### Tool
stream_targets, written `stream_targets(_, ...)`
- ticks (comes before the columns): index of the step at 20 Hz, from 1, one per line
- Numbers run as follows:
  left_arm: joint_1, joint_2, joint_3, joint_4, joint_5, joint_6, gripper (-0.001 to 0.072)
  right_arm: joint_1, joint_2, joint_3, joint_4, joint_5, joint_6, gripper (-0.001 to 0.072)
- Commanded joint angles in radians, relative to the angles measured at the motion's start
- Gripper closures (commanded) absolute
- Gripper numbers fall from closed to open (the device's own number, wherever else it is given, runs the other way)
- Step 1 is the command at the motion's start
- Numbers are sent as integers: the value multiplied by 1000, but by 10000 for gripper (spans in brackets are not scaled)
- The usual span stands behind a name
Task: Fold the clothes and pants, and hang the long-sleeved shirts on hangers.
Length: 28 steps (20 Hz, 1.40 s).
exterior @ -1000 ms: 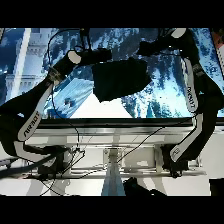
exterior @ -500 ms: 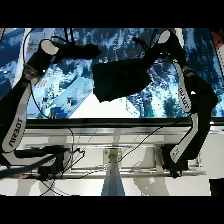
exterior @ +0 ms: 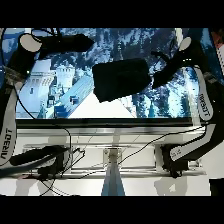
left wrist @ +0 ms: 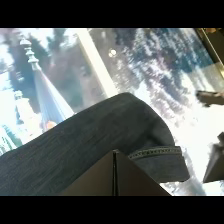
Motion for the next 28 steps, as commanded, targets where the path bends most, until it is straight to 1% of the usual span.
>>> stream_targets(1,2,6,0,2,0,0,679,-83,87,-67,82,-113,-8,690)
stream_targets(3,2,6,0,2,3,0,679,-101,111,-66,273,-243,-8,691)
stream_targets(4,2,6,0,2,4,0,679,-96,116,-66,360,-334,-8,690)
stream_targets(5,1,6,0,2,4,0,679,-83,116,-66,418,-455,-1,691)
stream_targets(6,0,6,0,2,3,-1,679,-60,116,-66,409,-587,43,691)
stream_targets(7,-2,6,0,1,3,-1,679,-27,110,-66,351,-727,148,692)
stream_targets(8,-3,6,0,2,2,-1,679,6,98,-66,293,-814,262,692)
stream_targets(9,-3,6,0,2,2,-1,679,40,80,-66,261,-858,320,693)
stream_targets(10,-3,6,0,2,2,0,679,71,59,-66,258,-861,319,692)
stream_targets(12,-3,6,0,2,1,-1,679,132,11,-66,216,-821,315,692)
stream_targets(15,-3,6,0,1,-6,-1,679,183,-40,-66,46,-691,305,692)
stream_targets(16,-3,6,0,2,-15,-1,679,183,-43,-66,2,-624,256,692)
stream_targets(17,-3,6,0,2,-24,0,679,174,-41,-66,-31,-546,185,692)
stream_targets(18,-3,6,0,2,-28,0,679,159,-38,-66,-43,-436,79,692)
stream_targets(19,-3,6,0,2,-30,0,679,141,-37,-67,-55,-282,-37,691)
stream_targets(20,-3,6,0,2,-30,0,679,119,-36,-67,-92,-137,-93,691)
stream_targets(21,-3,6,0,2,-30,0,679,94,-35,-67,-139,-38,-98,691)
stream_targets(22,-3,6,0,2,-30,-1,679,62,-32,-68,-178,17,-97,692)
stream_targets(26,-3,6,0,2,-44,0,679,-117,24,-68,-190,5,-62,691)
stream_targets(28,-2,6,0,2,-45,0,679,-196,84,-78,-142,-40,-61,691)
